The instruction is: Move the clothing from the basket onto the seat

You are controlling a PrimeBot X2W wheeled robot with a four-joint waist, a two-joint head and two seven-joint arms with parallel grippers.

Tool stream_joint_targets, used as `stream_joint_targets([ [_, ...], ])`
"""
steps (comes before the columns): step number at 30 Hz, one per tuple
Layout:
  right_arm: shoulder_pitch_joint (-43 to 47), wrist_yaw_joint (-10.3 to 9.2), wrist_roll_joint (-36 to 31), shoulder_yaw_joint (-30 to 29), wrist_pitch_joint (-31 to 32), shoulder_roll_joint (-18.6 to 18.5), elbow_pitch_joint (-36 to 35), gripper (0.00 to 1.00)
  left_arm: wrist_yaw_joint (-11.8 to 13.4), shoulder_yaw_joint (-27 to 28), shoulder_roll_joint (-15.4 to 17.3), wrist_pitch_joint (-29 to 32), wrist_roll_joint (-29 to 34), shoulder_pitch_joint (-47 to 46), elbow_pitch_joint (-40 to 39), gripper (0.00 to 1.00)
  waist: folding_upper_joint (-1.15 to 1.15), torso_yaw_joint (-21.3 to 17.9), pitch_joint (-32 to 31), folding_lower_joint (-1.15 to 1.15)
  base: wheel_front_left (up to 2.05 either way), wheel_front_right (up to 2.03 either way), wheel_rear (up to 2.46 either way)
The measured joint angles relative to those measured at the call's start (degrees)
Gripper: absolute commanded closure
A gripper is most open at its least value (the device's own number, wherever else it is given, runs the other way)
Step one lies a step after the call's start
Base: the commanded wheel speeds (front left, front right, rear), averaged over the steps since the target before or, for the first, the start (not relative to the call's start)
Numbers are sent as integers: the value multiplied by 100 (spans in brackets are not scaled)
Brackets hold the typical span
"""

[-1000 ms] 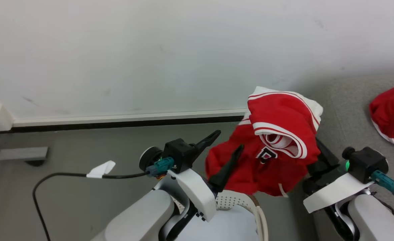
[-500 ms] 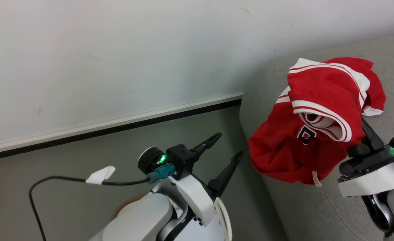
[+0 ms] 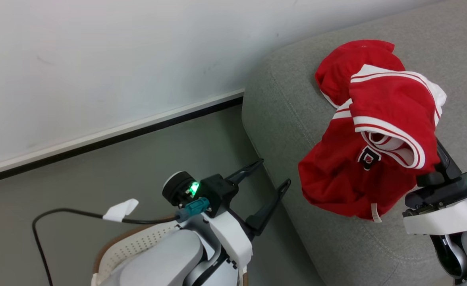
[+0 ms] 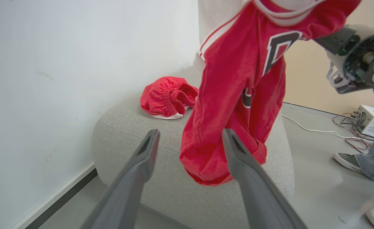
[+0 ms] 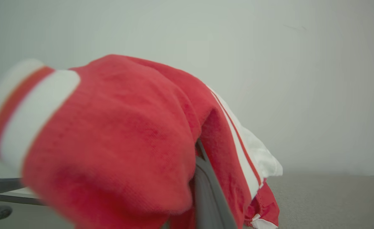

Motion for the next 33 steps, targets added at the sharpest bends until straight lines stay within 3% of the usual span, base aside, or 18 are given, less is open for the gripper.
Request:
stream_joint_targets([
  [7,-391,1,129,-296,0,-66,-175,100,-14,-67,31,67,154,-198,-146,0,0,-11,351,0,0,0,0],
  [14,-1060,0,352,-1016,-1,-509,-341,100,-45,-125,179,304,294,-554,-382,0,0,163,1060,0,0,0,0],
  [18,-1355,1,397,-1571,-2,-957,-198,100,-58,-125,259,411,361,-749,-530,0,0,312,1537,1,0,0,0],
  [26,-1799,1,695,-1869,70,-2020,891,100,-9,-60,461,571,509,-1049,-817,0,0,685,2468,1,0,0,0],
  [33,-2514,0,976,-1563,603,-2477,2316,100,0,-59,504,580,563,-1187,-907,0,0,1083,3076,2,0,0,0],
])
